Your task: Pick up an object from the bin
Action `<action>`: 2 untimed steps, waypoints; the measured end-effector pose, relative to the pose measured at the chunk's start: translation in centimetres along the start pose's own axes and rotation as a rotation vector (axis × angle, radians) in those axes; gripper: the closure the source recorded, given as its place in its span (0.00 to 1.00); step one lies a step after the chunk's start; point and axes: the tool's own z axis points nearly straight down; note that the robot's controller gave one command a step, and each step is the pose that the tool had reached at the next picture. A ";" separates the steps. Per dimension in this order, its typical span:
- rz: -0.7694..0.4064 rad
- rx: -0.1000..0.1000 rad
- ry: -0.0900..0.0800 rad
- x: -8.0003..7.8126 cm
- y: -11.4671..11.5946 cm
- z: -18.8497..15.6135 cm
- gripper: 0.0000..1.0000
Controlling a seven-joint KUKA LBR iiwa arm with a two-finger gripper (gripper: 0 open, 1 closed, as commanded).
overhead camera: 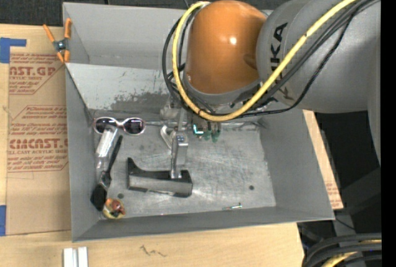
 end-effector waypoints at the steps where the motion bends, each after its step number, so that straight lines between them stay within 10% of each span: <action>1: 0.002 -0.001 -0.007 -0.2 -0.1 -0.4 0.00; 2: -0.006 -0.002 -0.010 2.0 0.2 8.4 0.00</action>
Offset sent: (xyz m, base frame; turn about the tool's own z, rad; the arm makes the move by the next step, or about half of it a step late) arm -0.0426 0.0033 -0.1677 -0.0115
